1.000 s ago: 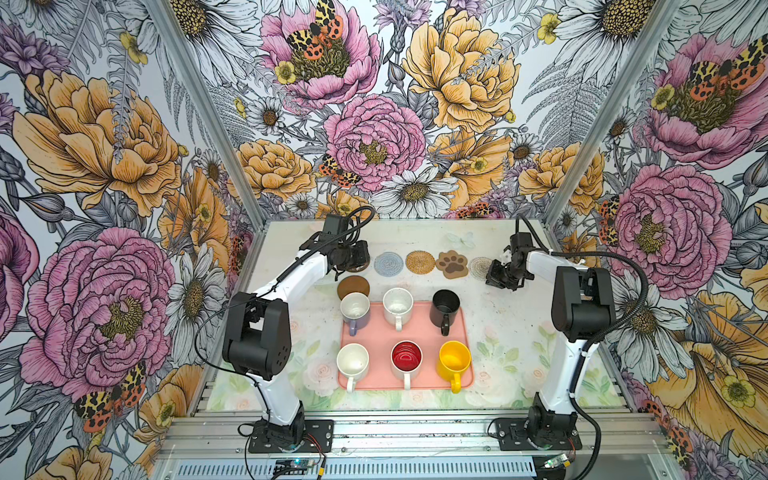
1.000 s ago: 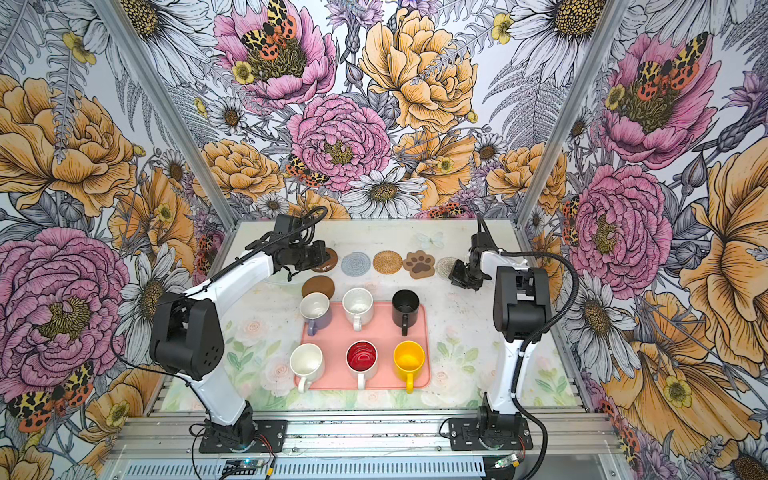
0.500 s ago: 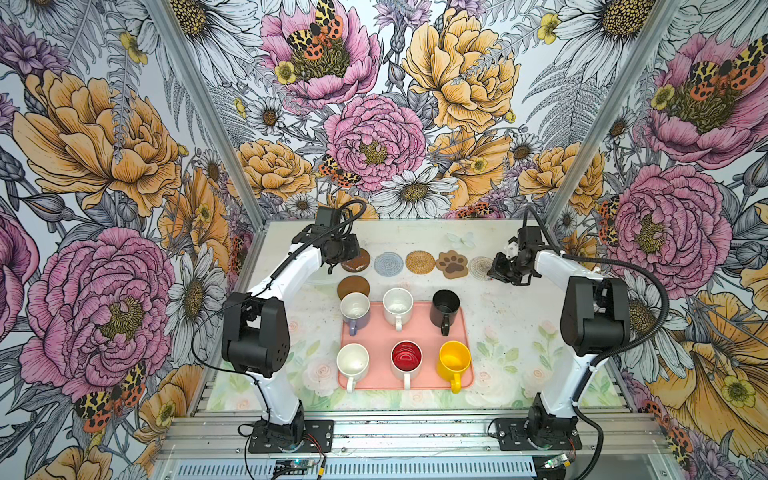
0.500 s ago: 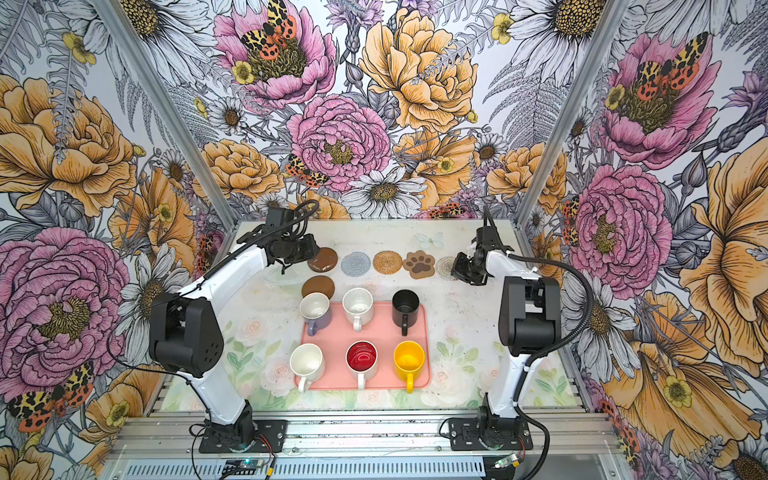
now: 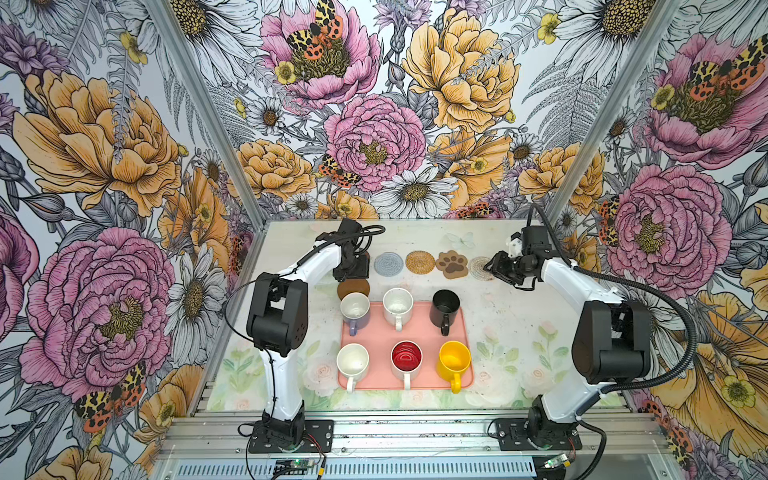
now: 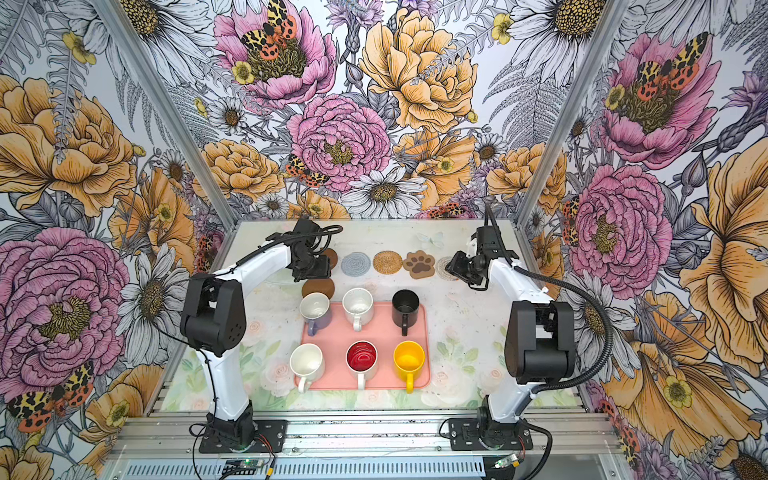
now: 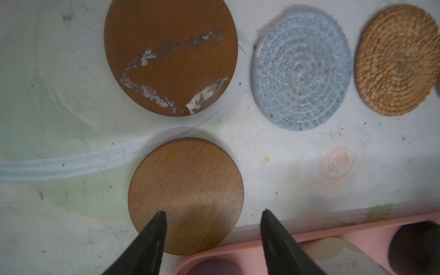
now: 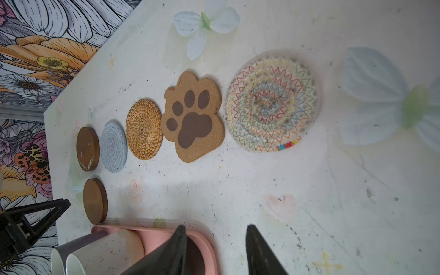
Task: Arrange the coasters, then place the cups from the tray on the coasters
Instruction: 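Lower the open left gripper over the light wooden disc while the right gripper withdraws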
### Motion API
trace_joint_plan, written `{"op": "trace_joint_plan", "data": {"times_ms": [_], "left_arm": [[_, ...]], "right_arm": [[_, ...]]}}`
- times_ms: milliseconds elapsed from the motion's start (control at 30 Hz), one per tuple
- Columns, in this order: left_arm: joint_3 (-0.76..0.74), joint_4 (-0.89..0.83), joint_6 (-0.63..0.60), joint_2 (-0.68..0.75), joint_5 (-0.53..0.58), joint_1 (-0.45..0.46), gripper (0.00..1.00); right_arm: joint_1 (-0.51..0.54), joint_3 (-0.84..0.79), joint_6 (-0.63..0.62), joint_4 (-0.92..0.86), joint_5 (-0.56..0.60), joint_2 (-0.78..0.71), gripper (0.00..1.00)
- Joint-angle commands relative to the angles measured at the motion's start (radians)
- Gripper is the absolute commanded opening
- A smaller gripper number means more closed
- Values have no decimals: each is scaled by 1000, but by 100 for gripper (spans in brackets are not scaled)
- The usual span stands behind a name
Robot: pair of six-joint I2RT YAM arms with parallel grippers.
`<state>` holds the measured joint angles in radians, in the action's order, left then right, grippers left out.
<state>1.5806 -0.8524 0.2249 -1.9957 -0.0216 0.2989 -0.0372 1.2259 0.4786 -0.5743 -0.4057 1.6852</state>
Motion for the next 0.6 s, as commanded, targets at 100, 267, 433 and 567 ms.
{"op": "trace_joint_plan", "data": {"times_ms": [100, 267, 433, 567], "left_arm": [[53, -19, -22, -55, 28, 15, 76], [58, -19, -16, -90, 46, 16, 87], [72, -17, -12, -129, 37, 16, 95], [88, -17, -8, -157, 49, 16, 99]], "right_arm": [[16, -36, 11, 44, 17, -21, 48], [17, -50, 15, 60, 15, -18, 49], [16, -59, 20, 72, 11, -8, 50], [18, -69, 22, 80, 11, -6, 50]]}}
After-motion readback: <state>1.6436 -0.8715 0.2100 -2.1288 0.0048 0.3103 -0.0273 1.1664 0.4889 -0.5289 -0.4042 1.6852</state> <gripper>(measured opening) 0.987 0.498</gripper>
